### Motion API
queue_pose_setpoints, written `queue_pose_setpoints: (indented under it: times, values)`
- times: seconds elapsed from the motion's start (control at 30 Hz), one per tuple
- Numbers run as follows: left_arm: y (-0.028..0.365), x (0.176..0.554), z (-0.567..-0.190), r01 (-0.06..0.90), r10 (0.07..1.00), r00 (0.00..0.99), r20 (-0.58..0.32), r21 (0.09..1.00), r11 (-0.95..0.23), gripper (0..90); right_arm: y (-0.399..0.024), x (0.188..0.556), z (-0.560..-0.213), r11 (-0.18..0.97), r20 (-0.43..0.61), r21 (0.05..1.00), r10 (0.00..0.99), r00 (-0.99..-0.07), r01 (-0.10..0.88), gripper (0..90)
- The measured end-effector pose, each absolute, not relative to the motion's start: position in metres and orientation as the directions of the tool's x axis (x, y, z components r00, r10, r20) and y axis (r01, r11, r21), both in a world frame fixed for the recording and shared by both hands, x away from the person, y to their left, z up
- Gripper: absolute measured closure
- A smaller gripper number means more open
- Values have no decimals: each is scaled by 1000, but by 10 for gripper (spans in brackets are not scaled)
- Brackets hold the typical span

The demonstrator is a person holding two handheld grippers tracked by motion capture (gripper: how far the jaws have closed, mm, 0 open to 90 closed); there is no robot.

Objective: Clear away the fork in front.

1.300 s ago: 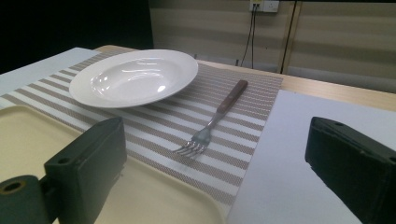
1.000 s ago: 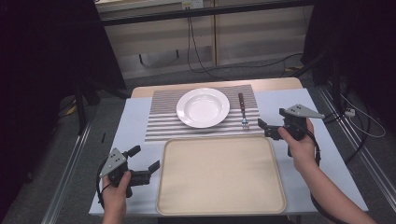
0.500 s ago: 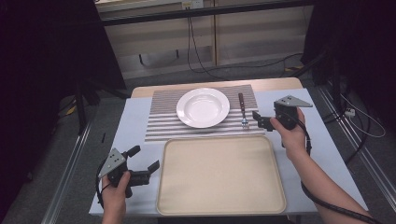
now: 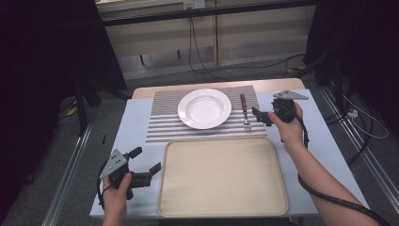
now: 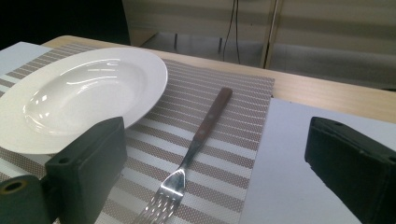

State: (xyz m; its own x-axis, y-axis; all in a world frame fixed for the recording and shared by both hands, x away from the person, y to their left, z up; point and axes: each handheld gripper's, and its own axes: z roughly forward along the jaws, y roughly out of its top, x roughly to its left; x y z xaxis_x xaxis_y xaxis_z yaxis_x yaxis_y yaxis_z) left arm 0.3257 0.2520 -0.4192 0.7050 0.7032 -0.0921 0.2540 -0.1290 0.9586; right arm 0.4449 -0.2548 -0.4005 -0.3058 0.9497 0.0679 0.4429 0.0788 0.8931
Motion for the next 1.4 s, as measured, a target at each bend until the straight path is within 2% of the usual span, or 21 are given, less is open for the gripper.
queue_pose_setpoints:
  times: [0.33,0.53,0.77,0.9,1.0,1.1,1.23,1.27,1.33,1.37,1.4]
  values:
    - [252,326,-420,256,703,705,-92,958,-132,21,-254,465,-406,94,86,842,948,-305,530,50]
    - [253,327,-420,258,703,705,-91,956,-136,22,-247,477,-408,130,52,805,956,-288,578,87]
    - [253,327,-421,262,705,702,-94,956,-133,22,-237,495,-412,113,91,706,965,-247,699,129]
    - [253,327,-421,261,705,703,-90,955,-138,22,-230,505,-415,104,100,647,971,-219,756,192]
    - [254,328,-421,262,707,702,-88,955,-141,22,-228,509,-416,111,116,626,966,-232,772,234]
    - [254,328,-421,260,708,702,-81,954,-149,22,-224,515,-420,99,132,578,968,-212,810,240]
    - [255,328,-422,263,709,700,-83,953,-148,22,-220,522,-420,116,107,553,972,-209,825,295]
    - [255,328,-422,265,708,701,-87,953,-146,22,-220,524,-420,118,98,537,975,-201,835,329]
    - [256,329,-423,263,709,701,-78,952,-156,22,-220,525,-421,118,91,534,977,-195,837,342]
    - [256,329,-423,264,708,702,-81,952,-153,22,-219,526,-422,117,102,535,974,-202,837,400]
    - [255,329,-423,267,708,701,-85,952,-149,22,-219,528,-423,115,110,523,973,-201,844,419]
